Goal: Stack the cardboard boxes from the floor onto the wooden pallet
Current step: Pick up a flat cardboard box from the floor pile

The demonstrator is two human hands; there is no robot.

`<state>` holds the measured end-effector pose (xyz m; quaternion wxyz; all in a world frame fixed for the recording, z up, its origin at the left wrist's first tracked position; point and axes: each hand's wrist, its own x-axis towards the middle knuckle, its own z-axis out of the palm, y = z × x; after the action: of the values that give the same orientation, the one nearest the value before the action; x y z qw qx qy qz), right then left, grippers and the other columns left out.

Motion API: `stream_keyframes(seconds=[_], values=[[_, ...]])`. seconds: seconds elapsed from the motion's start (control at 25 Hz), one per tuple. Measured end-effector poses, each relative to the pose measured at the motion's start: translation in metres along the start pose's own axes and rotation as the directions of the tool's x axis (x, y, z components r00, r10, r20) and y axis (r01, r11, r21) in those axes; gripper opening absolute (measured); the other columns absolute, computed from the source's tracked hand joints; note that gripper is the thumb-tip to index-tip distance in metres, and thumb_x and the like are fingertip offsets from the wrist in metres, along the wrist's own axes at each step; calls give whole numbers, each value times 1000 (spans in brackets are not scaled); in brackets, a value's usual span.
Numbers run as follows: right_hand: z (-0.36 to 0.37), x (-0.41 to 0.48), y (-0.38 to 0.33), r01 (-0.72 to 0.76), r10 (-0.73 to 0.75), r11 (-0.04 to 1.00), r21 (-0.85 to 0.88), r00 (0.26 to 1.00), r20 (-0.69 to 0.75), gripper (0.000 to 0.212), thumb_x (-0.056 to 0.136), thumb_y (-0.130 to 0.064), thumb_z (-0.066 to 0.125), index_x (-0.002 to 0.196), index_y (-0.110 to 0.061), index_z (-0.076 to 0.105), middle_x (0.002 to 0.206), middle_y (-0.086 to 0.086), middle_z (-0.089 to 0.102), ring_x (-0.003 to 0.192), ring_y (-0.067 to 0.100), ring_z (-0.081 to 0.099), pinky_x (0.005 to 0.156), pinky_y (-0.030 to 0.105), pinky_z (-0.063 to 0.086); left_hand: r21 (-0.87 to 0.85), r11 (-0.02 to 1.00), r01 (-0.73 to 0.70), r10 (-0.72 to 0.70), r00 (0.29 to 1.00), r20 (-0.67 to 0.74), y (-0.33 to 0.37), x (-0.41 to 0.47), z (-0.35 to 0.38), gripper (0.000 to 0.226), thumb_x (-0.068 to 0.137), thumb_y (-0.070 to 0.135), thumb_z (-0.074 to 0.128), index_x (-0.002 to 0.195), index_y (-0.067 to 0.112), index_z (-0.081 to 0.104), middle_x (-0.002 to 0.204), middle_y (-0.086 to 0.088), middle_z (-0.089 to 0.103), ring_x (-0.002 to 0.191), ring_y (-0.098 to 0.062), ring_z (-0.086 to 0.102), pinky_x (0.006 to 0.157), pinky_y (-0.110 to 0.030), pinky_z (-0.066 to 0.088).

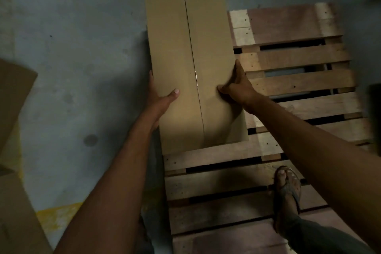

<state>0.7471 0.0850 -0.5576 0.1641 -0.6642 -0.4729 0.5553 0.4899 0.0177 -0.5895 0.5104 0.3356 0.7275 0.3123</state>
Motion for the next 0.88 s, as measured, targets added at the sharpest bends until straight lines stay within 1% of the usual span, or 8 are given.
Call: stream_keyframes(seconds=[0.08, 0.12, 0.16, 0.24, 0.36, 0.52, 0.68, 0.88], values=[[0, -12, -4, -29, 20, 991, -128, 997, -70, 86, 87, -15, 79, 156, -24, 30, 146, 6, 51, 131, 26, 50, 105, 44, 50, -5, 999, 35, -35, 999, -17, -2, -6, -3, 94, 87, 24, 82, 161, 21, 25, 160, -2, 41, 142, -20, 45, 117, -37, 39], [1, -24, -7, -54, 36, 981, -185, 994, -100, 81, 87, -18, 79, 154, -23, 34, 143, 8, 54, 130, 29, 53, 107, 50, 50, -15, 998, 61, -61, 998, -31, -2, -14, -5, 82, 89, 18, 79, 158, 17, 33, 155, -4, 48, 137, -20, 51, 113, -36, 44], [1, -39, -10, -81, 54, 972, -222, 991, -122, 79, 87, -21, 79, 153, -24, 35, 140, 9, 56, 127, 31, 56, 104, 53, 52, -31, 995, 93, -94, 995, -40, 0, -27, -8, 71, 92, 12, 75, 154, 13, 41, 149, -5, 54, 132, -21, 56, 108, -34, 47], [4, -81, -18, -115, 79, 965, -234, 984, -160, 75, 89, -24, 75, 154, -23, 37, 142, 9, 57, 123, 31, 60, 100, 53, 55, -71, 987, 146, -148, 988, -35, 4, -64, -18, 56, 95, 7, 70, 146, 10, 50, 140, -6, 61, 126, -21, 60, 104, -33, 49], [18, -162, -38, -177, 149, 977, -122, 966, -213, 69, 93, -17, 71, 154, -20, 40, 148, 7, 53, 118, 22, 60, 94, 41, 56, -152, 969, 194, -197, 980, 0, 21, -132, -51, 50, 97, 9, 68, 144, 15, 53, 136, -4, 64, 116, -16, 61, 105, -39, 49], [44, -272, -75, -173, 186, 982, 70, 944, -272, 53, 93, -12, 72, 142, -22, 55, 128, 0, 65, 114, 16, 63, 85, 30, 55, -185, 973, 141, -127, 988, 85, 56, -217, -110, 39, 97, 6, 67, 133, 19, 60, 124, -1, 70, 107, -9, 65, 102, -37, 51], [78, -368, -115, -138, 224, 952, 274, 923, -313, 33, 96, -9, 68, 126, -22, 64, 114, -2, 70, 112, 15, 65, 101, 42, 54, -154, 987, 38, -18, 992, 127, 88, -278, -169, 31, 96, 9, 69, 123, 24, 67, 113, 8, 74, 105, -5, 68, 100, -35, 54], [111, -456, -153, -65, 155, 950, 305, 947, -282, 29, 97, -10, 67, 124, -22, 66, 113, -4, 72, 111, 11, 67, 104, 41, 54, -220, 973, -70, 92, 991, 93, 123, -352, -219, 23, 97, 15, 69, 116, 28, 68, 110, 7, 75, 106, -11, 71, 91, -28, 54]])
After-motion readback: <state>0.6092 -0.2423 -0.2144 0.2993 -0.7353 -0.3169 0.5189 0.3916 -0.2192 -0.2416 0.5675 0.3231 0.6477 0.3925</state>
